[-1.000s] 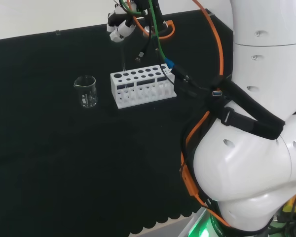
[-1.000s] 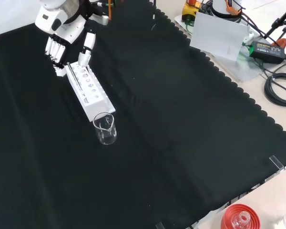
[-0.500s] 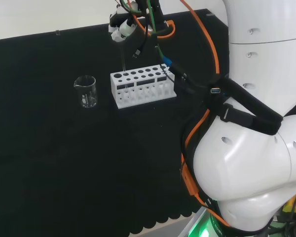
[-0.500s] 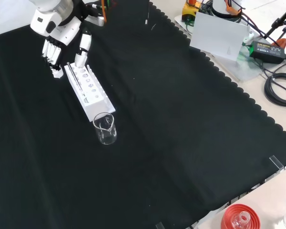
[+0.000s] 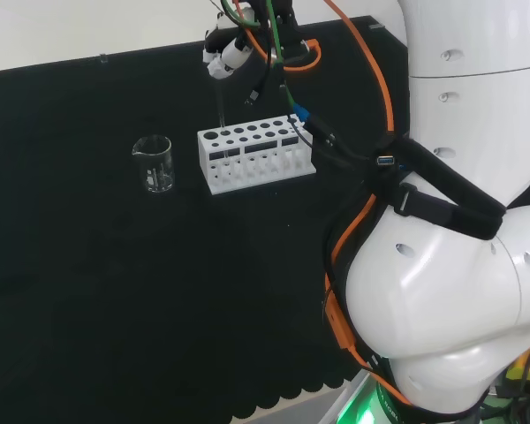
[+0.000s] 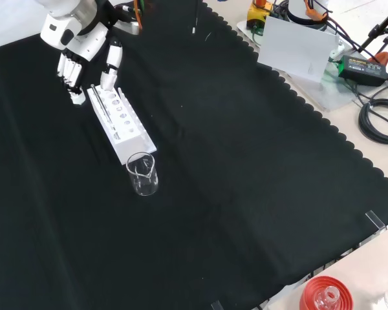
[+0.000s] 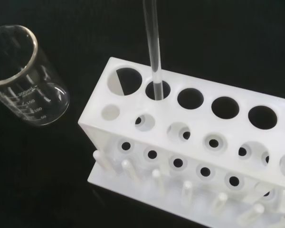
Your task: Take the glass rod from the white test tube rack.
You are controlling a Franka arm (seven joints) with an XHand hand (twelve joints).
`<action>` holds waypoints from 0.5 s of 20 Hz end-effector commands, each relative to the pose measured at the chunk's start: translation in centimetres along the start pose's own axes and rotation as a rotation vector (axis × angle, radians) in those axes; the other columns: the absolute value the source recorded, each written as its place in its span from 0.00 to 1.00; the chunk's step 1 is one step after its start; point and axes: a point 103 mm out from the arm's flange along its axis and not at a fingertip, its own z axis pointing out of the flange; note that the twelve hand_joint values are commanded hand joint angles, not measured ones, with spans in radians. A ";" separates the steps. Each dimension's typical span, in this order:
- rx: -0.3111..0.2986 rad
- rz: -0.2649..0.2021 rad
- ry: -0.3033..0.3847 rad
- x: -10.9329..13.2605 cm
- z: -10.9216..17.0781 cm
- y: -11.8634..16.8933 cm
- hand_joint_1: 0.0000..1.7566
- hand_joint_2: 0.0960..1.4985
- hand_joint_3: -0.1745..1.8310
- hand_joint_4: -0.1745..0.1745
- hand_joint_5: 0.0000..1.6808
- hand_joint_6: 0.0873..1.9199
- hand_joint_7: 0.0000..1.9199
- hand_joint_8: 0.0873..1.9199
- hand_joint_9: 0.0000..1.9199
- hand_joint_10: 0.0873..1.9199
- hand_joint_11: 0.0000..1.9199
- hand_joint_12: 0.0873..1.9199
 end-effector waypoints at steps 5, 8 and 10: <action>0.008 -0.005 -0.041 0.7 0.3 0.4 0.36 0.80 0.00 0.13 0.23 0.35 0.22 0.42 0.32 0.43 0.29 0.69; -0.006 -0.006 -0.056 0.7 0.1 0.6 0.38 0.80 0.00 0.13 0.26 0.37 0.23 0.42 0.34 0.42 0.32 0.68; -0.014 -0.007 -0.067 0.8 0.0 0.7 0.40 0.80 0.00 0.13 0.29 0.39 0.24 0.42 0.35 0.42 0.33 0.68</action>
